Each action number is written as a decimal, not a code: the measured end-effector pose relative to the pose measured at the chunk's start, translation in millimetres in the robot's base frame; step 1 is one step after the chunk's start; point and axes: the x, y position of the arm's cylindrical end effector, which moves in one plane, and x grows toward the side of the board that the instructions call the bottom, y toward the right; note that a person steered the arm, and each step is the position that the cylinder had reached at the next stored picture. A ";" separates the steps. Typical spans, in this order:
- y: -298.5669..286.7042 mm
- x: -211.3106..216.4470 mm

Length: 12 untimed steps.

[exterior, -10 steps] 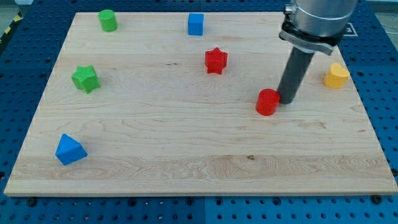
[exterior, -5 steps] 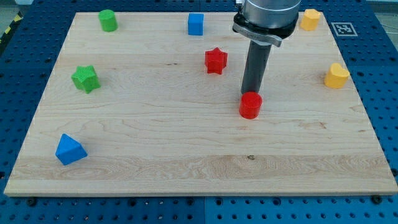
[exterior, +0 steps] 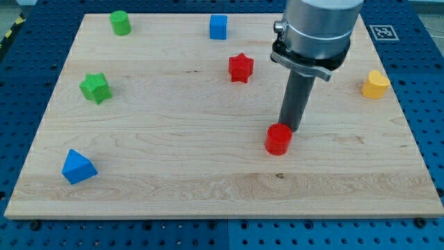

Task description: Move the red circle at the bottom center of the board

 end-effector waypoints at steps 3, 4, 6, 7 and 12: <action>-0.2 52.4; -0.2 16.4; -16.4 51.5; -19.2 60.0; -76.5 3.9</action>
